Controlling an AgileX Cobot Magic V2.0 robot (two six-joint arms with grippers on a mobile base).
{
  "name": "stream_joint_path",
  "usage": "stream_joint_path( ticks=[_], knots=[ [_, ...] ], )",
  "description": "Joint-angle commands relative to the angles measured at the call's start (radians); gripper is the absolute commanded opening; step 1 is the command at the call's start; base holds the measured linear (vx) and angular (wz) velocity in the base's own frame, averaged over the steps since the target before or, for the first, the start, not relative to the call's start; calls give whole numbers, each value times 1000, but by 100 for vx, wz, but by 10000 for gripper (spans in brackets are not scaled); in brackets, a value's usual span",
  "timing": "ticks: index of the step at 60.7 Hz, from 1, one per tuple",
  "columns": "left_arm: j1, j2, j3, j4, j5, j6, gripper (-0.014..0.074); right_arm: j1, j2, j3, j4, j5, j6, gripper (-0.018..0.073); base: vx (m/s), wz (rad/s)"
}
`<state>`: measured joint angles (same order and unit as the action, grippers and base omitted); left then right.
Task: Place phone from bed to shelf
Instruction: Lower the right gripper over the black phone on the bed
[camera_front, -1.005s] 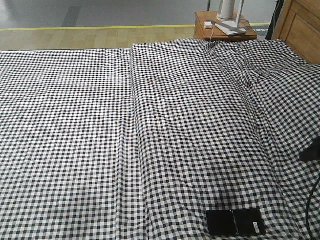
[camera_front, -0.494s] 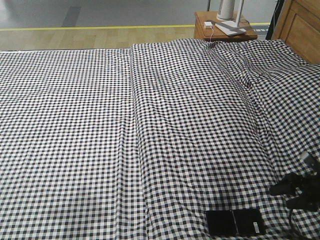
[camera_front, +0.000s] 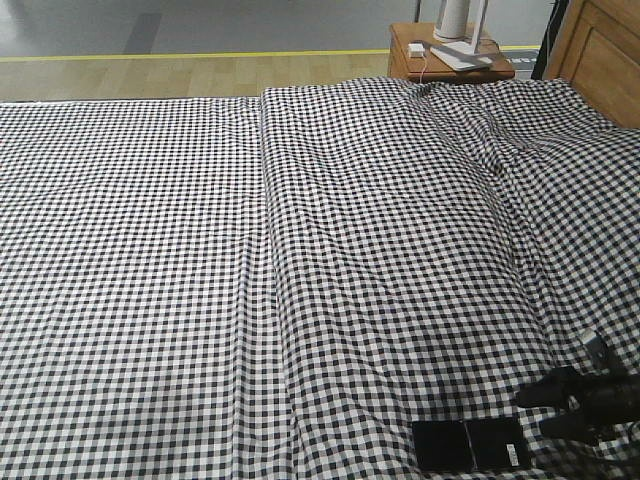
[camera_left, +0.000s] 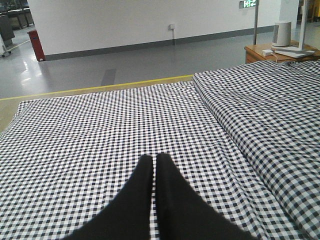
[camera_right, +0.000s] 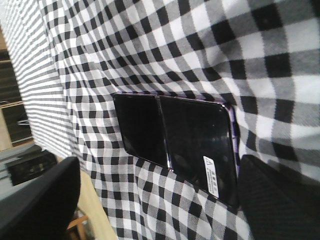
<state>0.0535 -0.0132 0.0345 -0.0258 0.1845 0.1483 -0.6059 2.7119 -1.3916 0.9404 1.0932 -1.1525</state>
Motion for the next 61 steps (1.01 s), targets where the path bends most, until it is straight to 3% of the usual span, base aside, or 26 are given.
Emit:
stream_joint_path(
  ticks=[1, 30, 61],
  knots=[
    [-6, -14, -22, -9, -73, -6, 1, -4, -38, -15, 21, 78, -29, 595, 0, 0],
    [-6, -14, -22, -9, -73, -6, 1, 12, 41, -54, 43, 54, -64, 595, 0, 0],
    [-6, -14, -22, -9, -73, -6, 1, 183, 75, -71, 48, 47, -75, 595, 0, 0]
  ],
)
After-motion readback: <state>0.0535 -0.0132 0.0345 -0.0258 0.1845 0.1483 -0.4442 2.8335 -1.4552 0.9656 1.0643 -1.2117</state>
